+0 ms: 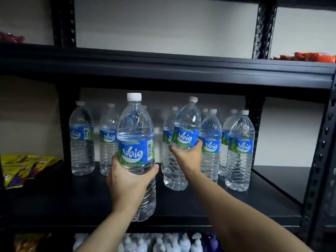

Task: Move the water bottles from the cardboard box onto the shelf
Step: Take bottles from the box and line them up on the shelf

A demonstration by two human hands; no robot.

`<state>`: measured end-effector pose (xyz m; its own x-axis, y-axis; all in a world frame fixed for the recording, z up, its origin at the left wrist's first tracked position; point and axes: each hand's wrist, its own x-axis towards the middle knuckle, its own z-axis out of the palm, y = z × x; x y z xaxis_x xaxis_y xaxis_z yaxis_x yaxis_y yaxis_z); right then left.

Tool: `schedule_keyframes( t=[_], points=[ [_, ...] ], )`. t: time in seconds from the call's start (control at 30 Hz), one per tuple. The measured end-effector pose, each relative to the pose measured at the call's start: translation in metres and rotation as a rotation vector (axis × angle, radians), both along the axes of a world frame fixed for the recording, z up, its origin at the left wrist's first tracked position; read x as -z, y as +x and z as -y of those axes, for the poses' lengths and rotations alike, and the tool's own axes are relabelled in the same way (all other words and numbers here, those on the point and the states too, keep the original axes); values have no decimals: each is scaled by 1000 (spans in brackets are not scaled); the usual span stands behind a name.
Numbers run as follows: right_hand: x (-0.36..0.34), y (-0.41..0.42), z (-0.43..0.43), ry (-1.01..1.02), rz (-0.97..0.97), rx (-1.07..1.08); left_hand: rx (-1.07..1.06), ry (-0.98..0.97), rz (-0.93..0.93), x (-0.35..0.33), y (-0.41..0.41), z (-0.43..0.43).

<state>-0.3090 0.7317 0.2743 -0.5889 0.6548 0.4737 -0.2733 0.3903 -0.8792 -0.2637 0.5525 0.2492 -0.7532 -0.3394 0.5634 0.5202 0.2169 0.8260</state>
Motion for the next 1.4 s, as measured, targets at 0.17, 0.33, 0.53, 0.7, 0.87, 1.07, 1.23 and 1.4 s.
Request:
schedule_keyframes(
  t=[0.17, 0.33, 0.53, 0.7, 0.87, 1.07, 1.23, 1.4],
  points=[
    [25, -34, 3, 13, 24, -2, 19, -30, -2, 2, -11, 3],
    [39, -39, 3, 67, 33, -65, -4, -57, -21, 3, -16, 11],
    [56, -31, -2, 139, 108, -177, -4, -63, -4, 3, -22, 18],
    [96, -19, -11, 86, 363, -184, -17, -69, -29, 0, -26, 23],
    [100, -30, -8, 71, 381, -156, -25, -64, -18, 4, -30, 21],
    [101, -44, -13, 51, 394, -170, -12, -71, -5, 13, -37, 23],
    [102, -53, -18, 18, 446, -222, -15, -56, 5, 14, -40, 26],
    [100, -58, -23, 3, 493, -247, -10, -36, -5, 14, -41, 30]
  ],
)
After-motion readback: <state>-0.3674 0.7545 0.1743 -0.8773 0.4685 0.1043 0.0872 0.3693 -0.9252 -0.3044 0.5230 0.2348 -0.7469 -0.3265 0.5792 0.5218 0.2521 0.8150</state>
